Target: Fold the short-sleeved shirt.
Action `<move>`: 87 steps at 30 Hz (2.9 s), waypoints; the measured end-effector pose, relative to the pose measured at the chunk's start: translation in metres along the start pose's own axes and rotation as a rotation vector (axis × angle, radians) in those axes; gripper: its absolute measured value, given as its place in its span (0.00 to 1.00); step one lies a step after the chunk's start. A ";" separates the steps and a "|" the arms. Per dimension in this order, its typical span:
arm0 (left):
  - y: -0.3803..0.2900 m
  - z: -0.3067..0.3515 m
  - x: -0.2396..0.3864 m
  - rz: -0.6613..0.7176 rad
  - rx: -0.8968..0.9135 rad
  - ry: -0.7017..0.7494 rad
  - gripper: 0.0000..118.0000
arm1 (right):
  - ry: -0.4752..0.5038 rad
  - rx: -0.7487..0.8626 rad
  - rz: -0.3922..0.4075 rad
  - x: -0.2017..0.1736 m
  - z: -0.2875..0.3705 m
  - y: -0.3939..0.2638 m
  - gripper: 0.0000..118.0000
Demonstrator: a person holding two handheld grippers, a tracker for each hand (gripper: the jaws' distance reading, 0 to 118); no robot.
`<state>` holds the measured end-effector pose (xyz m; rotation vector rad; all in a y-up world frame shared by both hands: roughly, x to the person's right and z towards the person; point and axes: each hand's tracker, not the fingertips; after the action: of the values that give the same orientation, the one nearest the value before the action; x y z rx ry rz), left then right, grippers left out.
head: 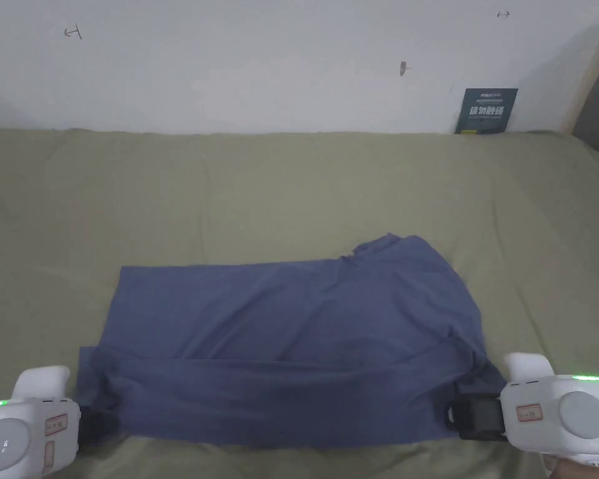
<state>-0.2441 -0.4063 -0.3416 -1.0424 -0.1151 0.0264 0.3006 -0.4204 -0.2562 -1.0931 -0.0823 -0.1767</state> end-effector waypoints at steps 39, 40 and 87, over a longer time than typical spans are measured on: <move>-0.103 0.090 -0.019 0.030 -0.062 -0.020 0.10 | 0.086 -0.020 0.067 0.010 0.088 -0.121 0.14; -0.105 0.089 -0.020 0.037 -0.064 -0.021 0.10 | 0.091 -0.028 0.056 0.010 0.086 -0.122 0.14; 0.057 0.036 0.004 0.037 0.113 -0.021 0.03 | -0.039 0.146 -0.100 -0.011 0.086 0.018 0.00</move>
<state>-0.2425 -0.3468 -0.3724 -0.9313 -0.1123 0.0764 0.2954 -0.3345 -0.2343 -0.9476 -0.1824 -0.2359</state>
